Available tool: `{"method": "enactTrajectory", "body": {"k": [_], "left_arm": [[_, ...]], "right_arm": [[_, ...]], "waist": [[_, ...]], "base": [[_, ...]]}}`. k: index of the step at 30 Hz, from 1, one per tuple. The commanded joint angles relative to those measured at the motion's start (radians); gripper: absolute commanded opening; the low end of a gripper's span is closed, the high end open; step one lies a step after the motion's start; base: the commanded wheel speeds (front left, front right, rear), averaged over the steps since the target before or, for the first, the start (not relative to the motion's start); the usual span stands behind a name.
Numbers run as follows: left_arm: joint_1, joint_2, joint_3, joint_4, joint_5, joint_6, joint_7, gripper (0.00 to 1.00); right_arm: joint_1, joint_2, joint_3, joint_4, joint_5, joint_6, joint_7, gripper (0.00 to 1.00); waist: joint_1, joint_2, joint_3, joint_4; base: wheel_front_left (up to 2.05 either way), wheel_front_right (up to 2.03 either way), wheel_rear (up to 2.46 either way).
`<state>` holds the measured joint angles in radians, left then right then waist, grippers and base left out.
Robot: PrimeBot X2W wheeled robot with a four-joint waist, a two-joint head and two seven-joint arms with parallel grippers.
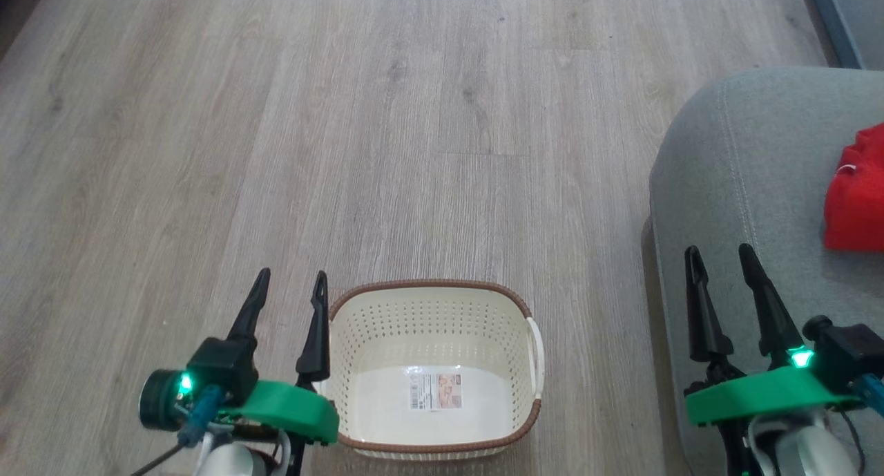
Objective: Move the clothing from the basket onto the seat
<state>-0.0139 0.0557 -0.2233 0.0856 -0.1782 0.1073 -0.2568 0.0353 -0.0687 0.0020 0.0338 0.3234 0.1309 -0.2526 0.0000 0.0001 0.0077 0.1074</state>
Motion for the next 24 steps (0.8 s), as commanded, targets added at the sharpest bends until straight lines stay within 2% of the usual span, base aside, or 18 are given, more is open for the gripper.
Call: {"method": "enactTrajectory", "body": {"k": [1,11,22,23,24], "left_arm": [[-0.019,-0.005,0.042,-0.025,-0.011,-0.004,-0.005,1.00],[-0.013,-0.005,0.059,-0.012,-0.061,-0.023,-0.005,1.00],[-0.010,-0.005,0.063,0.014,-0.118,-0.065,-0.005,1.00],[0.017,-0.001,0.030,0.043,-0.120,-0.064,0.000,0.00],[0.019,0.000,0.028,0.063,-0.120,-0.063,0.001,0.00]], "right_arm": [[-0.014,-0.001,0.018,-0.029,-0.010,0.000,-0.009,1.00],[-0.014,-0.004,0.018,-0.027,-0.008,0.000,-0.009,1.00],[-0.013,-0.014,0.024,-0.015,-0.013,0.000,-0.009,1.00],[0.000,-0.001,0.001,0.015,-0.002,0.000,0.000,0.00],[0.001,0.000,0.003,0.034,-0.003,0.000,0.001,0.00]], "waist": [[0.0000,-0.0001,0.001,0.000],[0.0000,-0.0001,0.003,-0.001],[0.0000,-0.0001,0.004,-0.001],[0.0000,-0.0001,0.004,-0.002],[0.0000,-0.0001,0.004,-0.002]], "base": [[0.00,0.00,0.00],[0.00,0.00,0.00],[0.00,0.00,0.00],[0.00,0.00,0.00],[0.00,0.00,0.00]]}}
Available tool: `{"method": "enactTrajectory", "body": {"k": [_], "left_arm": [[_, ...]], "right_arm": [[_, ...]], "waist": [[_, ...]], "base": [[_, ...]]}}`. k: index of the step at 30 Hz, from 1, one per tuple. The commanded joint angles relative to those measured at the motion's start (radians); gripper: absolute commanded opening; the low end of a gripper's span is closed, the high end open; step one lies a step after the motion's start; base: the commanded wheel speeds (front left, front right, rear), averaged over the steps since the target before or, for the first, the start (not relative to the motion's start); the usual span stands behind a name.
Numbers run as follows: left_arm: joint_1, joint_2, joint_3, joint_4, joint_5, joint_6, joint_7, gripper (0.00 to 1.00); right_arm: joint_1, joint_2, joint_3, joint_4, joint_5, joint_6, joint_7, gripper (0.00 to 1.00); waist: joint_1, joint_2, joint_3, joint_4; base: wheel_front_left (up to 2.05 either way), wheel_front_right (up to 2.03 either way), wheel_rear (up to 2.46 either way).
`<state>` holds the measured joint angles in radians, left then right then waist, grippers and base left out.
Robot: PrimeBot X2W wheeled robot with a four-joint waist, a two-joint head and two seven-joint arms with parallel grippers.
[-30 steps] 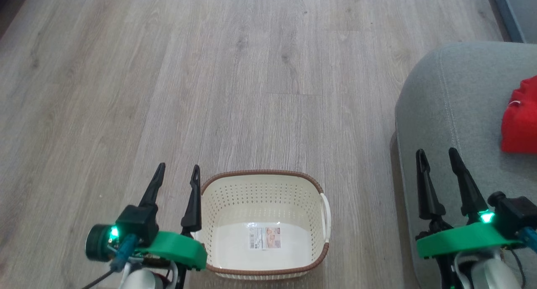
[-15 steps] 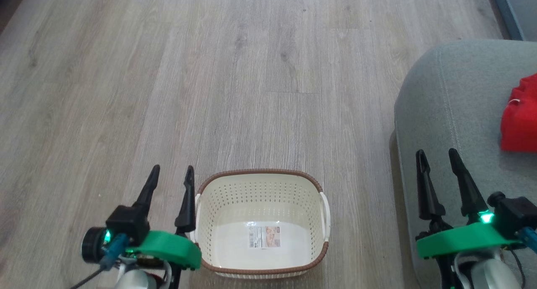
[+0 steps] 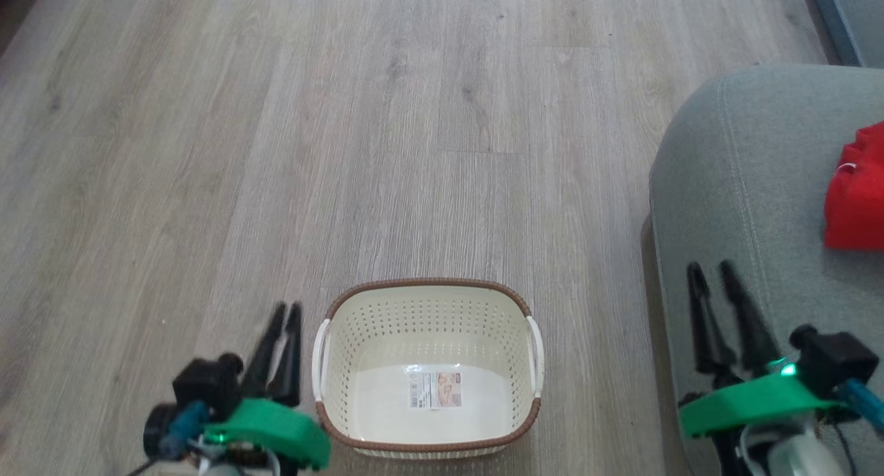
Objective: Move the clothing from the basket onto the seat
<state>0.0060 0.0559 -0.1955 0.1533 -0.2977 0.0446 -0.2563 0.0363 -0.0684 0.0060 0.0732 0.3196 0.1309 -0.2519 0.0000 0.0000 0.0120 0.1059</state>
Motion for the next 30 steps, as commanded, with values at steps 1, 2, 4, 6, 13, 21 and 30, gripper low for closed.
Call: {"method": "enactTrajectory", "body": {"k": [1,2,4,6,13,21,30], "left_arm": [[0.005,0.000,-0.001,0.012,-0.001,0.000,0.000,0.00],[0.011,0.000,0.000,0.023,-0.005,-0.001,0.001,0.00],[0.010,0.001,0.003,0.022,-0.027,-0.003,0.005,0.00],[0.008,0.002,0.007,0.022,-0.049,-0.005,0.010,0.00],[0.001,0.006,0.019,0.028,-0.127,-0.015,0.027,0.00],[-0.008,0.009,0.034,0.035,-0.216,-0.027,0.047,0.00],[-0.017,0.012,0.049,0.041,-0.303,-0.038,0.067,0.00]], "right_arm": [[0.002,0.000,0.001,0.013,0.001,0.000,0.001,0.00],[0.005,0.000,0.002,0.025,0.005,0.000,0.002,0.00],[0.003,0.000,0.002,0.025,0.026,0.000,0.006,0.00],[0.001,0.000,0.001,0.028,0.048,0.000,0.011,0.00],[-0.008,-0.003,-0.002,0.037,0.124,0.000,0.029,0.00],[-0.018,-0.005,-0.006,0.047,0.210,0.000,0.049,0.00],[-0.027,-0.006,-0.011,0.056,0.295,0.000,0.070,0.00]], "waist": [[0.0000,0.0000,0.000,0.000],[0.0000,0.0000,0.000,0.000],[0.0000,0.0000,0.000,-0.002],[0.0000,0.0000,0.000,-0.004],[0.0000,0.0000,-0.001,-0.010],[0.0000,0.0000,-0.001,-0.017],[0.0000,0.0000,-0.002,-0.023]], "base": [[0.00,0.00,0.00],[0.00,0.00,0.00],[0.00,0.00,0.00],[0.00,0.00,0.00],[0.00,0.00,0.00],[0.00,0.00,0.00],[0.00,0.00,0.00]]}}
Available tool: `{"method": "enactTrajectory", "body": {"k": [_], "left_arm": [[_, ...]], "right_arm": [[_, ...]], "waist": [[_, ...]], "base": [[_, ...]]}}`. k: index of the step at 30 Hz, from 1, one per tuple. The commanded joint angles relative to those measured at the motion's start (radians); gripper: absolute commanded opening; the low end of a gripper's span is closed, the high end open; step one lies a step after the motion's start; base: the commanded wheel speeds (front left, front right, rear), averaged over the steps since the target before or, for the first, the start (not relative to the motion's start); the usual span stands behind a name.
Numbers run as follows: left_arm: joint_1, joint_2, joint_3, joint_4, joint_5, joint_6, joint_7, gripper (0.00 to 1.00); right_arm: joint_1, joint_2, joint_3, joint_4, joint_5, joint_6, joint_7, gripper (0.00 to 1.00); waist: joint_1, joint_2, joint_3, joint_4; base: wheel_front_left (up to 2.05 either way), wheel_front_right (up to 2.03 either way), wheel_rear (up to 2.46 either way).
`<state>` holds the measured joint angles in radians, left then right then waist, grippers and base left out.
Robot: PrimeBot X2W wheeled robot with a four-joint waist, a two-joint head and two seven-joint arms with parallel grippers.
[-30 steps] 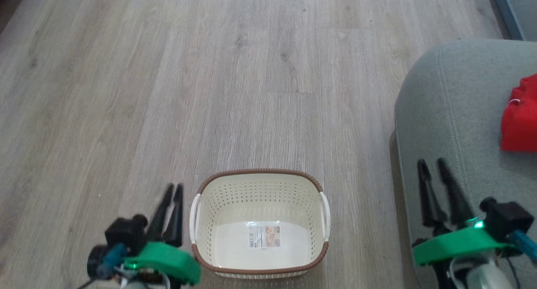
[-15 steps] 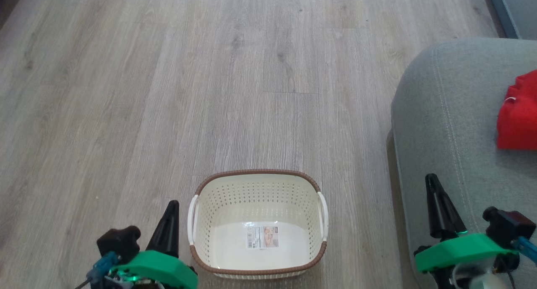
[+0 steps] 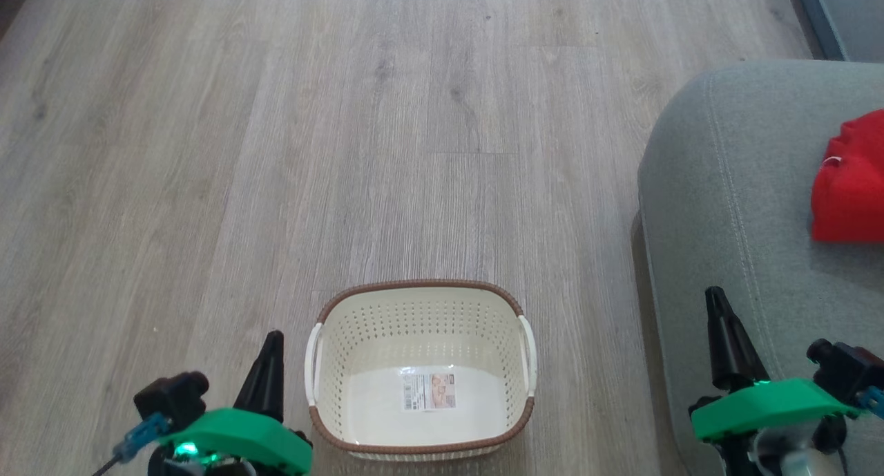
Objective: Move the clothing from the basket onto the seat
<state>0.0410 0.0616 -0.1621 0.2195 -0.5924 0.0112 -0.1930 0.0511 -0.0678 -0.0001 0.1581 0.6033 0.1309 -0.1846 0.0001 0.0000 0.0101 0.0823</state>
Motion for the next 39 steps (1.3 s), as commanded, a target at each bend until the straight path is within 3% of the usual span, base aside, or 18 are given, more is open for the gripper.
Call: {"method": "enactTrajectory", "body": {"k": [1,39], "left_arm": [[-0.053,0.006,0.018,-0.025,-0.019,-0.006,0.006,0.00],[-0.090,0.012,0.104,-0.007,-0.437,-0.061,0.113,0.00]], "right_arm": [[-0.043,-0.006,-0.005,-0.028,0.022,0.000,0.005,0.00],[-0.089,-0.006,-0.036,0.018,0.430,0.000,0.113,0.00]], "waist": [[0.0000,0.0000,0.000,-0.001],[-0.0001,0.0000,-0.003,-0.034]], "base": [[0.00,0.00,0.00],[0.00,0.00,0.00]]}}
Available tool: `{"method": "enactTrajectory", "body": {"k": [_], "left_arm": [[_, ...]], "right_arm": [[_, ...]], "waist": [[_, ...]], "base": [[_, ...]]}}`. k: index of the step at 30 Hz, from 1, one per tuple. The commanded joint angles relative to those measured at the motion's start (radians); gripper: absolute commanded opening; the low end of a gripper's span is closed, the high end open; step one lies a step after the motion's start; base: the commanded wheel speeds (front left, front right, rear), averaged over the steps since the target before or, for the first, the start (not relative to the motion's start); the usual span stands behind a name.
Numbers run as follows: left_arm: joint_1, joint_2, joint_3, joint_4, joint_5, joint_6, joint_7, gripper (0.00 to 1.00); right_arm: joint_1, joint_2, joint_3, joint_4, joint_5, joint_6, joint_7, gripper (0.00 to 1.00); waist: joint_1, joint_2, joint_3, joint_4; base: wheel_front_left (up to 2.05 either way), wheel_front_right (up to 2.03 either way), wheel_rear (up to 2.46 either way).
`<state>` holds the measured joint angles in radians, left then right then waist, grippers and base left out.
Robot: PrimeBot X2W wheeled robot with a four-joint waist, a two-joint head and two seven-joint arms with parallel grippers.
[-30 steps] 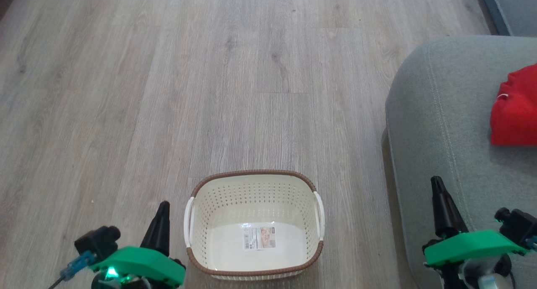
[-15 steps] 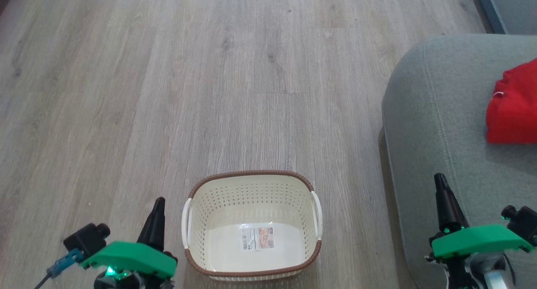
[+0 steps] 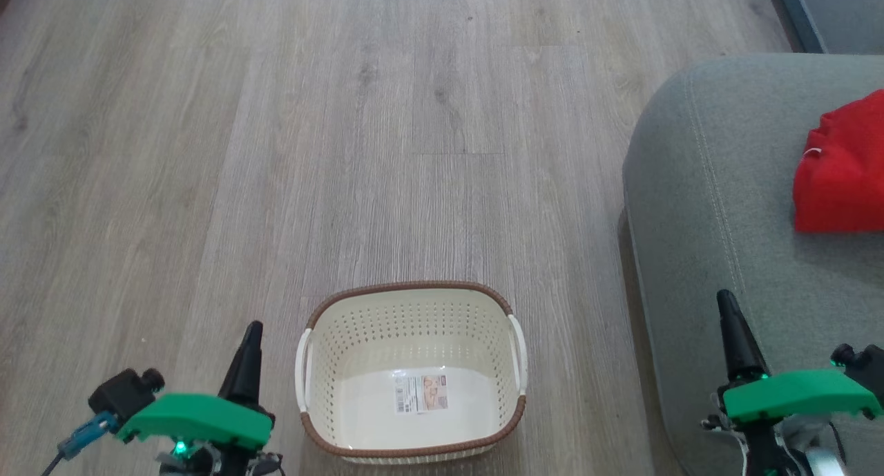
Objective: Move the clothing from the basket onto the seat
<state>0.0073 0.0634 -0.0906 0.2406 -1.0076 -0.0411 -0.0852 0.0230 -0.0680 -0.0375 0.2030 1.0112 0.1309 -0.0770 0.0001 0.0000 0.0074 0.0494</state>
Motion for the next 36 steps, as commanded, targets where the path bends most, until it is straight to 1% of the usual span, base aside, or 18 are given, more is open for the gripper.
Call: {"method": "enactTrajectory", "body": {"k": [1,36], "left_arm": [[-0.057,0.010,0.035,-0.027,-0.032,-0.010,0.008,0.00],[-0.090,0.009,0.119,-0.009,-0.388,-0.058,0.108,0.00]], "right_arm": [[-0.062,-0.006,0.001,-0.026,0.032,0.000,0.008,0.00],[-0.102,-0.001,-0.033,0.014,0.382,0.000,0.107,0.00]], "waist": [[-0.0001,0.0000,0.000,-0.002],[-0.0001,0.0000,-0.003,-0.030]], "base": [[0.00,0.00,0.00],[0.00,0.00,0.00]]}}
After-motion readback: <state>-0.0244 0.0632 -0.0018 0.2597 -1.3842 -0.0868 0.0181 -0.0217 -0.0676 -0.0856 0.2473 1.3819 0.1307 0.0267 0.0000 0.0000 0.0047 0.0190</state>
